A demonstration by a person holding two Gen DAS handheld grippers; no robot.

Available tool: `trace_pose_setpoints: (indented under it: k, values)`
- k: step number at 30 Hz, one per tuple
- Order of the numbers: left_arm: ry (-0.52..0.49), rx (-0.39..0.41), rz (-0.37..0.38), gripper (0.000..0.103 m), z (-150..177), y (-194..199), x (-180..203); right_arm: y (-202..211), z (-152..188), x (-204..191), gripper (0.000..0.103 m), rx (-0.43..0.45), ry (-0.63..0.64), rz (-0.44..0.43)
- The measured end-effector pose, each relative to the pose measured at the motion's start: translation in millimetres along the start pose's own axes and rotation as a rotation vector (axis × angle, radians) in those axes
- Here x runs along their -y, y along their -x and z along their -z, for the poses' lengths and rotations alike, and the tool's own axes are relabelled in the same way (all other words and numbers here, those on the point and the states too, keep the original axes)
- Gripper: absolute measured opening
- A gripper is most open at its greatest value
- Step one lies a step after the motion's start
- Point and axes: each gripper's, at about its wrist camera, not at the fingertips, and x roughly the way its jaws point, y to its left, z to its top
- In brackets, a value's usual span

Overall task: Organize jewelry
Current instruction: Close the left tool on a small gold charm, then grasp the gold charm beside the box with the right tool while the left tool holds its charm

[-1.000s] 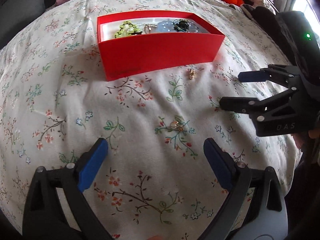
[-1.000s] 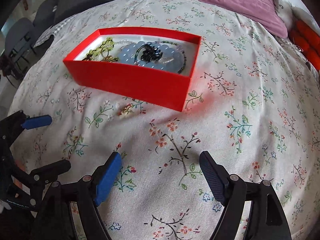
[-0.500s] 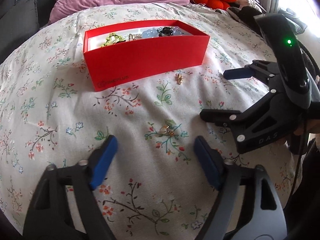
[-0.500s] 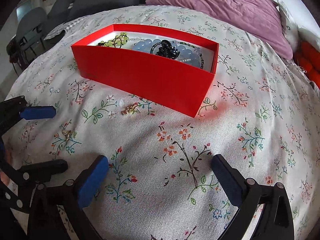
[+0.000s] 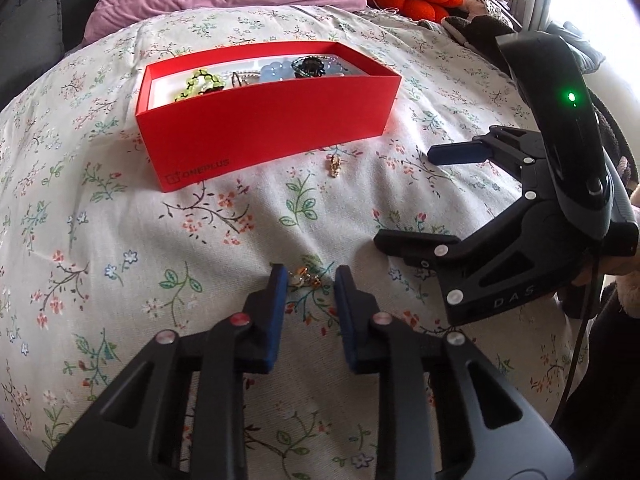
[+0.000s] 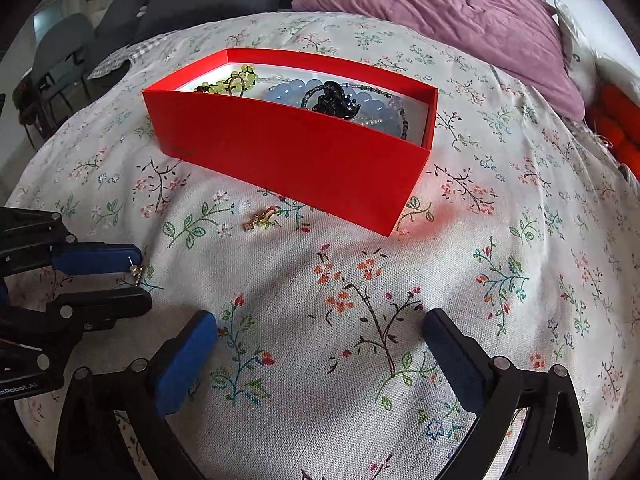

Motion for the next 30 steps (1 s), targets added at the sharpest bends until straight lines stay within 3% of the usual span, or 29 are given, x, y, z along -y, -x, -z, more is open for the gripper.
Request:
trace_pose_setpoints:
  k: [3,11,17,26,28,30]
  values:
    - [0.001,-0.007,0.0,0.013,0.3,0.7,-1.1,-0.4,-0.4,-0.2,0.103,0.005,0.003,0.001]
    - [0.008,-0.008,-0.028,0.012,-1.8,9.4,-10.0,-0.4,-5.1,-6.3,0.103,0.024,0.022,-0.014]
    - [0.085,0.004,-0.082,0.012,-7.0,19.8,-33.7,-3.3,-14.1,-16.7,0.101,0.036,0.049,-0.061]
    - [0.125,-0.003,-0.105,0.012,-8.4,22.8,-48.2,-6.5,-32.4,-23.3,0.068,0.056,0.032,-0.096]
    - [0.121,-0.005,-0.105,0.012,-8.5,22.5,-49.3,-7.2,-35.3,-24.6,0.054,0.057,0.032,-0.116]
    - [0.122,-0.006,-0.104,0.012,-8.6,22.4,-49.4,-8.9,-37.4,-26.5,0.047,0.054,0.03,-0.134]
